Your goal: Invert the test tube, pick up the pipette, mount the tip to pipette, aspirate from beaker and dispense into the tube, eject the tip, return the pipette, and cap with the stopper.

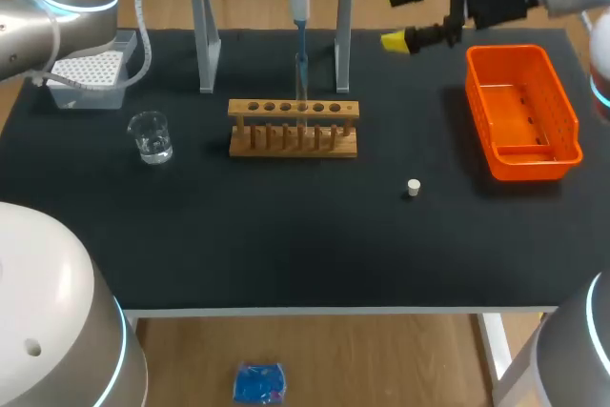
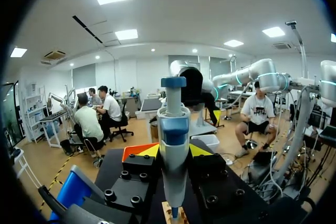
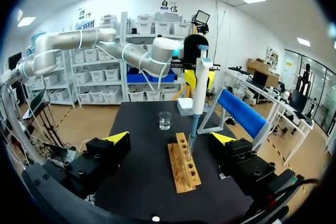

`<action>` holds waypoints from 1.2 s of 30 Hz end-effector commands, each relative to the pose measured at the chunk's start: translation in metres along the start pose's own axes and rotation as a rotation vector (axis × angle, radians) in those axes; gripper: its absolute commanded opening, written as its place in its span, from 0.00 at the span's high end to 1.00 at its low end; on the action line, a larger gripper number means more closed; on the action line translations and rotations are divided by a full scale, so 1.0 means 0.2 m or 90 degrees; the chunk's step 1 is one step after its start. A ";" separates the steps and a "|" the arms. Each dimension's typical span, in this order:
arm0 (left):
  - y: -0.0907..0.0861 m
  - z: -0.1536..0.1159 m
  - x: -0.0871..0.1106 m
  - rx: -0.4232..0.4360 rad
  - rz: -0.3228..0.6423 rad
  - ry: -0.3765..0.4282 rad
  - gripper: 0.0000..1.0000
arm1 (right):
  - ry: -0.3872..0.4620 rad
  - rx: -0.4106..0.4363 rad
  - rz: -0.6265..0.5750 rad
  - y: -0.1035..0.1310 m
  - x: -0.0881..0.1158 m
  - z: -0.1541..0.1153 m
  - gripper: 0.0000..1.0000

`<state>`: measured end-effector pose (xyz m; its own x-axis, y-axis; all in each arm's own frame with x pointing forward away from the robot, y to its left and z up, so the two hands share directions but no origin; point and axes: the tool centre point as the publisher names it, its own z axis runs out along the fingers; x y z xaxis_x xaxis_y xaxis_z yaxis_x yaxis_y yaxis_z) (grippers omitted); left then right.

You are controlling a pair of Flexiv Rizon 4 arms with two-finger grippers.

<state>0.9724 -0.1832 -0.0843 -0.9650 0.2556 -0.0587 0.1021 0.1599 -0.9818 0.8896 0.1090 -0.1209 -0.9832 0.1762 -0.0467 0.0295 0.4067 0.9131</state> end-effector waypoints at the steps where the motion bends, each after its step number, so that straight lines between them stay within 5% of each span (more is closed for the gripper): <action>1: 0.00 0.00 0.01 0.000 0.000 -0.002 1.00 | 0.004 -0.071 -0.002 -0.11 -0.04 0.07 0.00; 16: 0.00 0.00 0.01 0.000 0.000 -0.002 1.00 | 0.047 -0.050 -0.014 -0.31 -0.11 0.30 0.00; 36: 0.00 0.00 0.01 0.000 0.000 -0.002 1.00 | 0.061 -0.010 -0.007 -0.41 -0.16 0.44 0.00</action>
<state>0.9724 -0.1832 -0.0843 -0.9650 0.2557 -0.0587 0.1021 0.1599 -0.9818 0.9328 0.1484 -0.2303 -0.9960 0.0875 -0.0201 0.0160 0.3931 0.9194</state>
